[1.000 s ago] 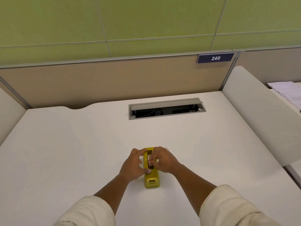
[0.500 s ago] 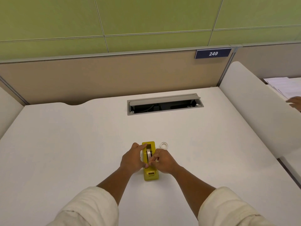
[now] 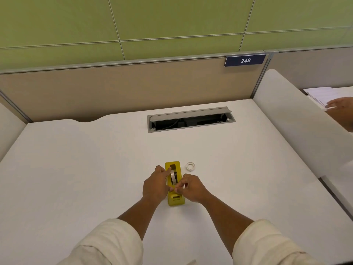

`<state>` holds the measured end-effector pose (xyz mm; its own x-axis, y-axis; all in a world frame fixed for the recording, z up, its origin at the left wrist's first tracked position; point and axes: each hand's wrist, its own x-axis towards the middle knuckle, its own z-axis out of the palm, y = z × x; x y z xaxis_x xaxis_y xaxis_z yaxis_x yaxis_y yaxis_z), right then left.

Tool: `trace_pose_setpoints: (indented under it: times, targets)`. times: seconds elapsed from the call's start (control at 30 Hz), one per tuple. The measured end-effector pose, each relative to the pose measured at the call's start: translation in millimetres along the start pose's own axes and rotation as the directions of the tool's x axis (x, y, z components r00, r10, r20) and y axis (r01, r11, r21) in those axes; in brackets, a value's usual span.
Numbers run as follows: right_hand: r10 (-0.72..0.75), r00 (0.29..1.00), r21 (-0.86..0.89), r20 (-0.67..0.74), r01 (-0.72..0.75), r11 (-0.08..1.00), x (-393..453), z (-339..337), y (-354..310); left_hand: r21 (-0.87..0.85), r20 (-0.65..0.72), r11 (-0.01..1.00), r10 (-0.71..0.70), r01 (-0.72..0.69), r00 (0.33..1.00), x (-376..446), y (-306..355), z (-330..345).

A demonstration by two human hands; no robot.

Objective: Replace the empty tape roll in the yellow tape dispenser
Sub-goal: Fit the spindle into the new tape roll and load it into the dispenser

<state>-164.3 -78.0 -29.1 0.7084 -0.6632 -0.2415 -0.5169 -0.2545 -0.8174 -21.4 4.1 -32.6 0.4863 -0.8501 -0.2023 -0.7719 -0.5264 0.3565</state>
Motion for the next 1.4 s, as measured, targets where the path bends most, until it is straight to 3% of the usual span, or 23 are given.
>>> trace_pose_setpoints:
  times: [0.87,1.4]
  targets:
    - [-0.048,0.997,-0.035,-0.065,0.046,0.998,-41.7,17.8,7.0,0.073,0.079,0.997,-0.02,0.014,0.997,-1.2,4.0,8.4]
    - [-0.066,0.994,-0.336,-0.087,0.033,0.941,-48.8,29.3,12.6,0.037,0.072,0.999,-0.038,0.035,0.997,-6.2,3.5,10.0]
